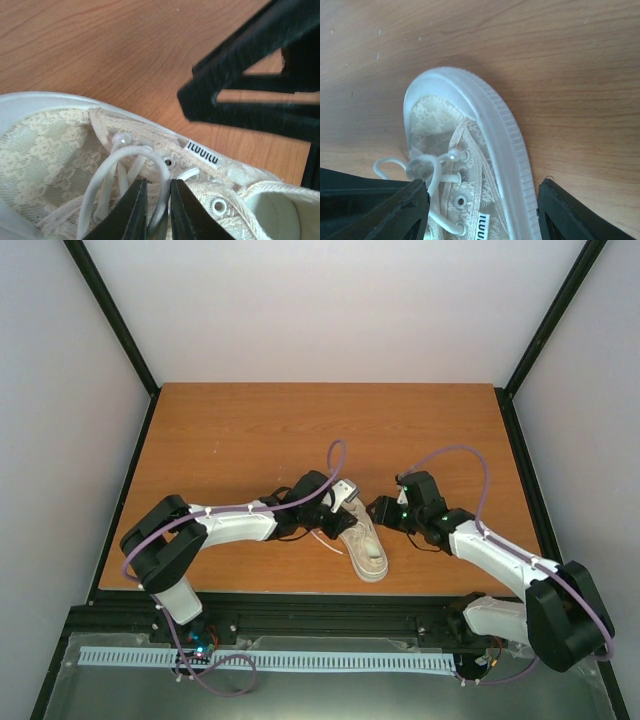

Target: Tie the shoes

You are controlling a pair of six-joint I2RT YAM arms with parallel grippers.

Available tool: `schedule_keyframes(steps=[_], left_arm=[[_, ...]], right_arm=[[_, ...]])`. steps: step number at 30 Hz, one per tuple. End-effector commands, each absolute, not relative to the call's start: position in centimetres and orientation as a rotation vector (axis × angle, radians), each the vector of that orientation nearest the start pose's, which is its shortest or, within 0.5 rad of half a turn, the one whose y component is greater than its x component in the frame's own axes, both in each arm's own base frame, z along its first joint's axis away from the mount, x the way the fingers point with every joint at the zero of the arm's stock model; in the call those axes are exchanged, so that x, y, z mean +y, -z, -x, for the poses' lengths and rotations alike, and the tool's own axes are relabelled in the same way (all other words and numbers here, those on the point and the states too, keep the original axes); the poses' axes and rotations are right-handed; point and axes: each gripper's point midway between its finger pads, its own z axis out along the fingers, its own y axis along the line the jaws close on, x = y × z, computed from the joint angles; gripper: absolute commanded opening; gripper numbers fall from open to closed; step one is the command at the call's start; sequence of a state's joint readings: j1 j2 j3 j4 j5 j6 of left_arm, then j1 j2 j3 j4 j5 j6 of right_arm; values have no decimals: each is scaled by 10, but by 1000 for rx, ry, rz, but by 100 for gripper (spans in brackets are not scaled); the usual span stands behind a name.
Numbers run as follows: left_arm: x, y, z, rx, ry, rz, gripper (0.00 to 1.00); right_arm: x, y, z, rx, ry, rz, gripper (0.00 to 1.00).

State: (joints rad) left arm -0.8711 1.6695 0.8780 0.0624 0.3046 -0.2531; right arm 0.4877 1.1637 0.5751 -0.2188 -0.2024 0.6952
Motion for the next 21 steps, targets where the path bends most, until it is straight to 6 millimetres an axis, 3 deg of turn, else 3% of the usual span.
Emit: schedule_keyframes(steps=[1, 4, 9, 16, 21], left_arm=[[-373, -104, -250, 2187, 910, -838, 12], [-370, -108, -246, 2154, 933, -825, 6], [-367, -120, -243, 2096, 960, -819, 4], [-365, -130, -238, 2031, 990, -830, 2], [-367, -133, -236, 2011, 1005, -843, 2]], right_arm=[[204, -102, -265, 2523, -915, -52, 60], [216, -101, -263, 2558, -980, 7, 57], [228, -105, -265, 2585, -1023, 88, 51], [254, -123, -262, 2560, -1283, 60, 47], [254, -119, -260, 2593, -1279, 79, 47]])
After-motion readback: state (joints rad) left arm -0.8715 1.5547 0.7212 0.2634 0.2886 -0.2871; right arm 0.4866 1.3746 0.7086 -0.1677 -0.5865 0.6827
